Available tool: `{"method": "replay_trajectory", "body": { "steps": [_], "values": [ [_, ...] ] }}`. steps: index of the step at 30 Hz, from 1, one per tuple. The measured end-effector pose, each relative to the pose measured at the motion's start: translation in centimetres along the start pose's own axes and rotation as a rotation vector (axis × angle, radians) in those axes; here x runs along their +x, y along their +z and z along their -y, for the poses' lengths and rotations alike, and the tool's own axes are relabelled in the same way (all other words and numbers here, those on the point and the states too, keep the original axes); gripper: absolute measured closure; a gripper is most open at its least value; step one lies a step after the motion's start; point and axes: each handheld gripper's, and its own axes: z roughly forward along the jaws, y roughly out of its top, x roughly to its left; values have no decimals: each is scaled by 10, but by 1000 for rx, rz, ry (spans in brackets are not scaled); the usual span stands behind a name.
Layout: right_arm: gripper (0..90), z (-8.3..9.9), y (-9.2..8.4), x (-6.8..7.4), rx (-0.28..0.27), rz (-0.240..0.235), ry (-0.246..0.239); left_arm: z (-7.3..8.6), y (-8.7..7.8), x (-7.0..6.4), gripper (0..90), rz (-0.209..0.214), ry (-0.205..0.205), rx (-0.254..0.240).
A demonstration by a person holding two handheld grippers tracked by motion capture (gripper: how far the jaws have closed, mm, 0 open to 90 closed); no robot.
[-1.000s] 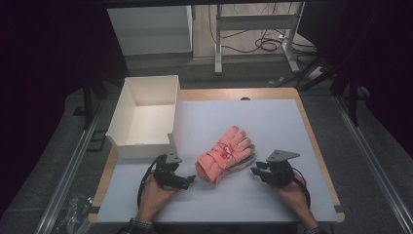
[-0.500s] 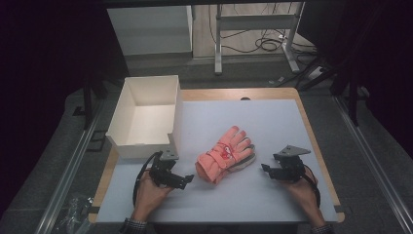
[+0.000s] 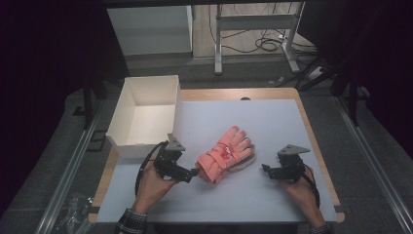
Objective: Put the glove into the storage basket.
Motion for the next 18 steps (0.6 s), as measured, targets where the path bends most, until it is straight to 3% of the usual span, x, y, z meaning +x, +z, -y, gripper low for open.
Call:
{"method": "replay_trajectory", "body": {
  "steps": [9,14,18],
  "values": [
    [197,0,0,0,-2,-1,0,-29,13,-13,0,38,41,12],
    [197,0,0,0,-2,-1,0,-42,27,-20,0,59,57,27],
    [197,0,0,0,-3,0,0,-48,42,-23,0,52,68,53]
  ]
}}
